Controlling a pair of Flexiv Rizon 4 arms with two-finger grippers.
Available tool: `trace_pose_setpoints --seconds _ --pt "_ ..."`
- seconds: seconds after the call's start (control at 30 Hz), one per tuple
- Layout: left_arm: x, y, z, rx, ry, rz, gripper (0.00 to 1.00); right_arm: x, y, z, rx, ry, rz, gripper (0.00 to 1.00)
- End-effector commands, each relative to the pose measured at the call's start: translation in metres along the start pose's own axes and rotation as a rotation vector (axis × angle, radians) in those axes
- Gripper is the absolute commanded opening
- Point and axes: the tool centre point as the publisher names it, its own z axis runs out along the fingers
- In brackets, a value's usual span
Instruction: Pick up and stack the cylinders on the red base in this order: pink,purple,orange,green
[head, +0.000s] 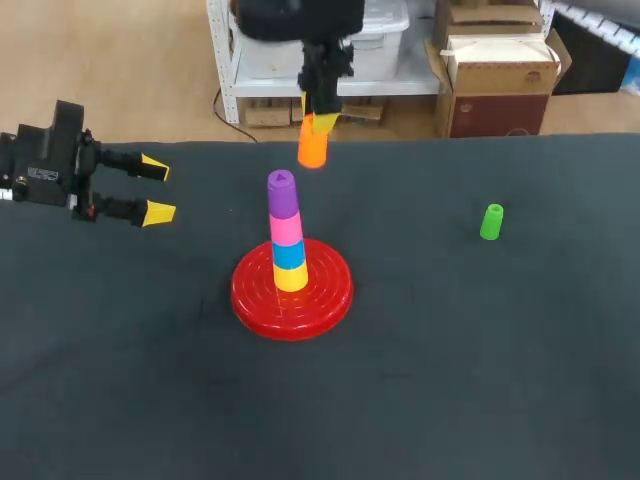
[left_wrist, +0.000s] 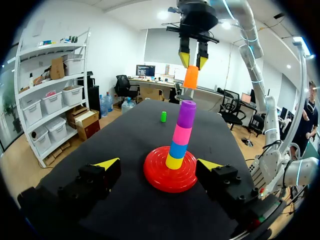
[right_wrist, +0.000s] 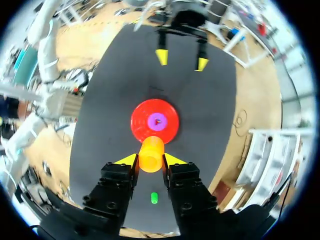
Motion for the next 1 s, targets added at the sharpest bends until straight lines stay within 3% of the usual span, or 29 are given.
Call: trace_pose_setpoints --seconds 0.03,0.33,1.0 --pt "0.001 0.001 0.000 0.003 -0.003 0.003 1.00 -0.012 -0.004 0.008 -0.013 0.035 -0.031 0.00" --pt "0.001 0.001 0.000 0.003 -0.003 0.003 1.00 -0.029 -0.013 0.010 -0.014 0.055 -0.062 0.00" --pt "0.001 0.001 0.000 0.003 -0.003 0.003 1.00 -0.037 -0.038 0.024 -0.065 0.103 -0.088 0.00"
